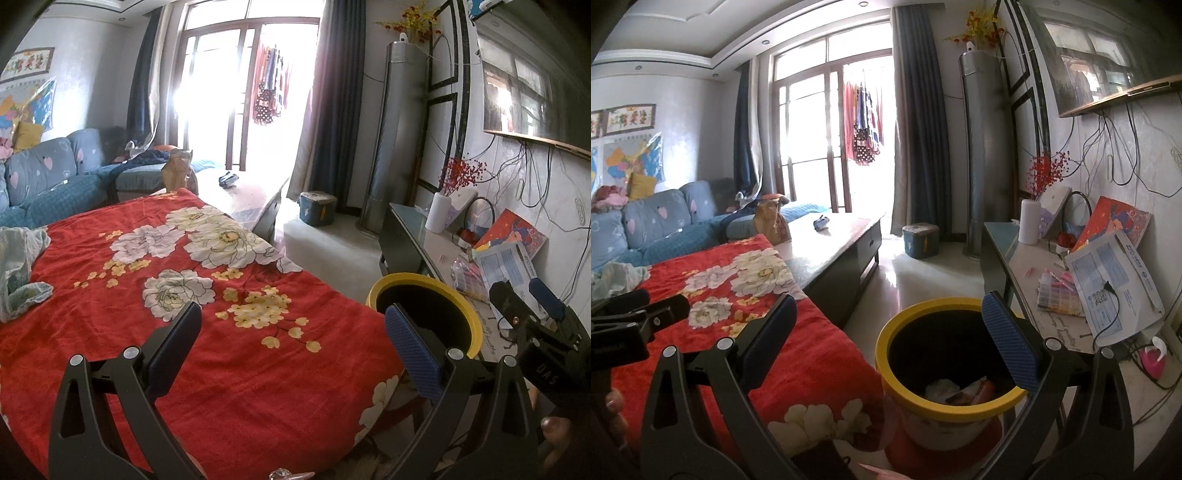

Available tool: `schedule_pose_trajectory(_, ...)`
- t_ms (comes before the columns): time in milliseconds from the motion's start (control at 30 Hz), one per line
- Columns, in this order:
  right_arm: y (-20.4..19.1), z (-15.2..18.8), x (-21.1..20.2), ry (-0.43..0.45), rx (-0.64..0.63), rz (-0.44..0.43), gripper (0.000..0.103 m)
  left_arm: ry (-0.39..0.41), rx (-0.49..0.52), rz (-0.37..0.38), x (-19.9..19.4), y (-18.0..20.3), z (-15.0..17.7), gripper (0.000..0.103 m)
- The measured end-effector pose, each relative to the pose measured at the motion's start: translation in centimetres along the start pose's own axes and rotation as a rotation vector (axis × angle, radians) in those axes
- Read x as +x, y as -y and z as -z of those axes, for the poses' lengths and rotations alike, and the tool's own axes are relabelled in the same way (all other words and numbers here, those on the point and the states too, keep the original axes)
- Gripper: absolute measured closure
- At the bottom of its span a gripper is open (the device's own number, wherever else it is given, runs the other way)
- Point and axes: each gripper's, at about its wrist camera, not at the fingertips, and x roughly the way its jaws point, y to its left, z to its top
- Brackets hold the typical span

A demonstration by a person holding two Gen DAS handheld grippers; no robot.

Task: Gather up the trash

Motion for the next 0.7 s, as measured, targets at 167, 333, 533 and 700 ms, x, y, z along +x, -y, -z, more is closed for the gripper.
schedule_pose_trajectory(167,0.0,0.02,-0.02,-0.004,-0.002,0.0,0.011,-0.006,0.012,-0.013,0.17,0.4,0.19,0.006)
schedule_pose_trajectory(333,-0.03,0.08,-0.02,-0.005,-0.002,-0.001,0.011,-0.014,0.017,-0.027,0.58,0.37,0.31,0.006)
schedule_pose_trajectory(533,-0.17,0.19,-0.3,-0.007,-0.005,-0.002,0.011,-0.014,0.02,-0.03,0.48,0.33,0.28,0.006)
schedule_pose_trajectory(700,-0.57,0.43,-0.28,-0.016,-0.009,-0.016,0.011,-0.019,0.013,-0.03,0.35,0.09,0.17,0.006)
